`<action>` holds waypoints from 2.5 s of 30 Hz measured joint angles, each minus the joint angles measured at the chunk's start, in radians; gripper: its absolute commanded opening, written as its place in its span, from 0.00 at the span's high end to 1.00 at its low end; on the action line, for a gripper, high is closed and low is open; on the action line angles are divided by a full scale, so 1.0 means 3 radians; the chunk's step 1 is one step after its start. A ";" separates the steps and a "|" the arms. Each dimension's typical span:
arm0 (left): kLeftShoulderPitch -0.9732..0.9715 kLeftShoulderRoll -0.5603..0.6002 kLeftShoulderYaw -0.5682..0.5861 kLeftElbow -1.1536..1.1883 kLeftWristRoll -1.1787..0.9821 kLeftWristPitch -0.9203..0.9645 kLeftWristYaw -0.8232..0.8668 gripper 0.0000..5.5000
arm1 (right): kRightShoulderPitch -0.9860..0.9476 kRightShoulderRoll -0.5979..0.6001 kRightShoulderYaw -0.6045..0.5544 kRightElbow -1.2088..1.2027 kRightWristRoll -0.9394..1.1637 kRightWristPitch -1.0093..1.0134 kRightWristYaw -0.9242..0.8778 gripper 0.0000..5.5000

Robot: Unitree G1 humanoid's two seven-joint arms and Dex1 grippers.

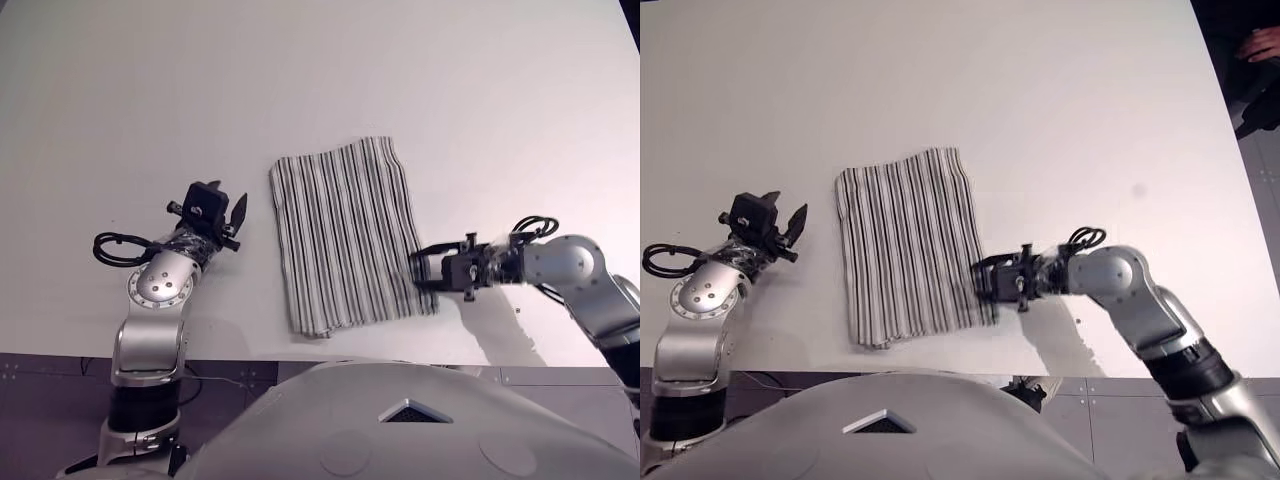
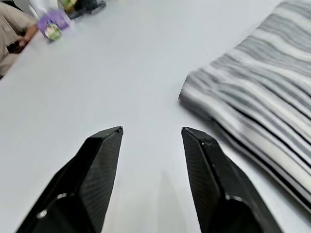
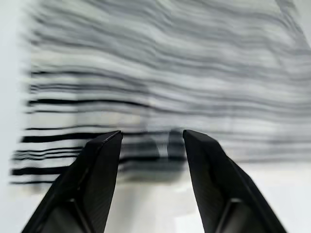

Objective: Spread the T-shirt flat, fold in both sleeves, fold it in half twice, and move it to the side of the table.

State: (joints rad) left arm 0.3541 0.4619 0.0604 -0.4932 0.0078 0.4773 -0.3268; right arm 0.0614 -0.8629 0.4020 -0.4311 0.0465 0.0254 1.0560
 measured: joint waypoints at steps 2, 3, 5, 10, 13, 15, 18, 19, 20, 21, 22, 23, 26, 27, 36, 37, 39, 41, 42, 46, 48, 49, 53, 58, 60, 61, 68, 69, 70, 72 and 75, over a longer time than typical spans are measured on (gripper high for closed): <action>0.0010 0.0022 0.0057 0.0001 0.0028 0.0007 0.0001 0.59 | -0.0172 0.0109 -0.0115 -0.0090 0.0084 0.0252 -0.0068 0.58; 0.0011 0.0025 0.0061 -0.0002 0.0033 0.0012 0.0002 0.59 | -0.0337 0.0146 -0.0213 -0.0036 0.0119 0.0358 -0.0115 0.58; 0.0023 0.0018 0.0051 -0.0016 0.0055 0.0020 0.0012 0.59 | -0.0697 0.0225 -0.0408 0.0134 0.0159 0.0529 -0.0196 0.58; -0.0001 0.0005 -0.0053 -0.0004 0.0062 -0.0006 -0.0029 0.59 | -0.0904 0.0748 0.0019 0.0835 -0.0313 0.0430 -0.0602 0.58; -0.0007 0.0028 -0.0058 0.0009 0.0058 -0.0045 -0.0066 0.59 | -0.0889 0.0964 0.0168 0.1382 -0.0663 0.0367 -0.0939 0.58; 0.0006 0.0027 -0.0060 0.0018 0.0061 -0.0052 -0.0063 0.59 | -0.0940 0.1043 0.0162 0.1476 -0.0729 0.0428 -0.1066 0.58; 0.0048 -0.0008 -0.0064 0.0017 0.0065 -0.0053 -0.0029 0.59 | -0.0966 0.1044 0.0098 0.1484 -0.0745 0.0590 -0.1093 0.58; 0.0069 -0.0023 -0.0070 0.0017 0.0067 -0.0053 -0.0010 0.59 | -0.0985 0.1041 0.0069 0.1490 -0.0751 0.0658 -0.1090 0.58; 0.0088 -0.0034 -0.0071 0.0017 0.0070 -0.0054 0.0003 0.59 | -0.0997 0.1030 0.0039 0.1496 -0.0773 0.0701 -0.1089 0.58; 0.0101 -0.0044 -0.0072 0.0016 0.0071 -0.0054 0.0008 0.59 | -0.1009 0.1007 0.0017 0.1493 -0.0793 0.0747 -0.1081 0.58; 0.0112 -0.0044 -0.0072 0.0012 0.0094 -0.0064 0.0010 0.59 | -0.1008 0.0980 0.0003 0.1472 -0.0796 0.0785 -0.1059 0.58; 0.0133 -0.0041 -0.0072 0.0009 0.0130 -0.0079 0.0011 0.59 | -0.1000 0.0943 -0.0008 0.1439 -0.0797 0.0813 -0.1028 0.58; 0.0301 0.0008 -0.0083 -0.0036 0.0189 -0.0180 -0.0017 0.59 | -0.0840 0.0811 -0.0055 0.1177 -0.0793 0.0908 -0.0913 0.58; 0.0393 0.0037 -0.0085 -0.0084 0.0190 -0.0209 -0.0058 0.59 | -0.0758 0.0780 -0.0065 0.1067 -0.0793 0.0932 -0.0893 0.58; 0.1128 0.0626 -0.0065 -0.0370 0.0317 -0.1136 -0.0634 0.47 | -0.0345 0.0303 -0.0938 0.0491 -0.0289 -0.0416 -0.0795 0.45; 0.1238 0.0699 -0.0063 -0.0370 0.0321 -0.1244 -0.0719 0.46 | -0.0100 0.0076 -0.0927 0.0535 -0.0324 -0.0877 -0.0654 0.42; 0.1351 0.0852 -0.0061 -0.0368 0.0413 -0.1461 -0.0832 0.44 | 0.0339 -0.0308 -0.0893 0.0629 -0.0413 -0.1597 -0.0422 0.34; 0.1408 0.1017 -0.0073 -0.0345 0.0641 -0.1751 -0.0895 0.44 | 0.0734 -0.0700 -0.0850 0.0705 -0.0488 -0.2292 -0.0211 0.33; 0.1410 0.1063 -0.0099 -0.0313 0.0727 -0.1846 -0.0913 0.44 | 0.0804 -0.0777 -0.0816 0.0727 -0.0546 -0.2464 -0.0185 0.33; 0.1365 0.1132 -0.0361 -0.0106 0.0995 -0.2221 -0.0935 0.44 | 0.0646 -0.0714 -0.0603 0.0876 -0.0789 -0.2803 -0.0209 0.33; 0.1280 0.1170 -0.0451 -0.0042 0.1072 -0.2378 -0.0946 0.44 | 0.0549 -0.0635 -0.0534 0.0942 -0.0874 -0.2824 -0.0256 0.33; 0.1163 0.1177 -0.0532 0.0023 0.1109 -0.2470 -0.0952 0.44 | 0.0479 -0.0562 -0.0499 0.0964 -0.0935 -0.2834 -0.0303 0.33; 0.0830 0.1171 -0.0750 0.0207 0.1224 -0.2638 -0.0955 0.44 | 0.0301 -0.0444 -0.0381 0.1061 -0.1035 -0.2856 -0.0396 0.33; 0.0544 0.1168 -0.0914 0.0357 0.1235 -0.2708 -0.0955 0.47 | 0.0054 -0.0240 -0.0213 0.1159 -0.1129 -0.2824 -0.0490 0.33; 0.0465 0.1168 -0.0974 0.0396 0.1241 -0.2711 -0.0955 0.52 | -0.0003 -0.0172 -0.0171 0.1182 -0.1169 -0.2812 -0.0529 0.39; 0.0433 0.1168 -0.1002 0.0415 0.1242 -0.2713 -0.0955 0.54 | -0.0014 -0.0163 -0.0143 0.1184 -0.1186 -0.2811 -0.0538 0.42; 0.0370 0.1169 -0.1106 0.0474 0.1353 -0.2796 -0.0939 0.71 | -0.0029 -0.0176 -0.0068 0.1293 -0.1183 -0.2934 -0.0546 0.62; 0.0381 0.1170 -0.1106 0.0474 0.1362 -0.2801 -0.0924 0.75 | -0.0025 -0.0189 -0.0064 0.1309 -0.1180 -0.2954 -0.0552 0.66; 0.0391 0.1170 -0.1106 0.0470 0.1363 -0.2814 -0.0916 0.77 | -0.0018 -0.0196 -0.0064 0.1317 -0.1181 -0.2966 -0.0560 0.69; 0.0429 0.1182 -0.1098 0.0468 0.1371 -0.2856 -0.0905 0.84 | 0.0009 -0.0210 -0.0064 0.1321 -0.1182 -0.2964 -0.0574 0.76; 0.0468 0.1207 -0.1094 0.0482 0.1438 -0.2927 -0.0868 0.95 | 0.0038 -0.0209 -0.0064 0.1278 -0.1182 -0.2852 -0.0576 0.88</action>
State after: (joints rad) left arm 0.4944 0.8239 -0.2678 -0.3486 0.4391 -0.4008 -0.5873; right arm 0.0727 -0.9258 0.3829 -0.0477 -0.3082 -0.8301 0.8833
